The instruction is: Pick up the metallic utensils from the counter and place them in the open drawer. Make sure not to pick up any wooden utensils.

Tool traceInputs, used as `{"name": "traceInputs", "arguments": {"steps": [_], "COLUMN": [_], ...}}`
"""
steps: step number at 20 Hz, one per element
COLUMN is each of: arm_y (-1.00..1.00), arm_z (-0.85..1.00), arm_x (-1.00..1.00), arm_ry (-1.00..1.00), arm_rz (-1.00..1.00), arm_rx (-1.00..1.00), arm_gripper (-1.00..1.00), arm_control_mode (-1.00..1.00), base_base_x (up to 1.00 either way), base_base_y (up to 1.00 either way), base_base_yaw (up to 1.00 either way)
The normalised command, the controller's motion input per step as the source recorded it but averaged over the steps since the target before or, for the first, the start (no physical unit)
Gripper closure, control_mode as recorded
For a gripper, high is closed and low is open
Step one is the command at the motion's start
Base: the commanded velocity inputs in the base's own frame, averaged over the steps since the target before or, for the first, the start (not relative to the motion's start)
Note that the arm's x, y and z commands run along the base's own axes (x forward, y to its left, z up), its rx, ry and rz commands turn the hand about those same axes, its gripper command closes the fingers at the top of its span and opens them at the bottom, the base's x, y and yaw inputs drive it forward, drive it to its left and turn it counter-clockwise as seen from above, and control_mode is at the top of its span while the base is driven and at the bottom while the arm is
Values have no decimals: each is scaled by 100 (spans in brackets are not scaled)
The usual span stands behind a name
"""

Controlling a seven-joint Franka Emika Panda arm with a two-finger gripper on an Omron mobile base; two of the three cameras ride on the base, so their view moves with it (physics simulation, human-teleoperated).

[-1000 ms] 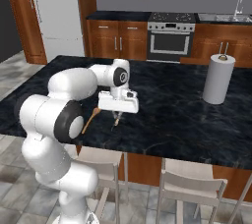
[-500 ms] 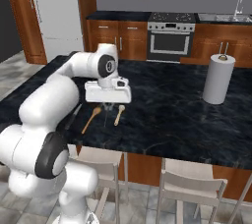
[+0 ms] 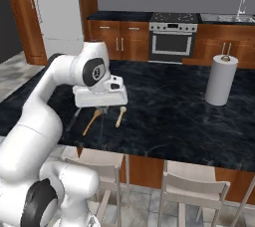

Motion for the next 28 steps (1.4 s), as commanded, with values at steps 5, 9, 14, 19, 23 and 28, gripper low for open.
{"name": "traceInputs", "arguments": {"steps": [5, 9, 14, 19, 23, 28], "arm_y": [0, 2, 8, 0, 0, 0], "arm_z": [26, 46, 23, 0, 0, 0], "arm_x": [-73, -65, -24, 0, 0, 0], "arm_ry": [-21, -19, -5, 0, 0, 0], "arm_rz": [5, 3, 1, 0, 0, 0], "arm_rx": [0, 0, 0, 0, 0, 0], "arm_gripper": [100, 100, 100, 100, 100, 100], "arm_control_mode": [-100, -100, 100, 100, 100, 100], "base_base_x": [0, 0, -41, -62, -38, -12], "base_base_y": [0, 0, 13, 52, 98, 100], "base_base_yaw": [0, 0, 2, 5, 5, 6]}}
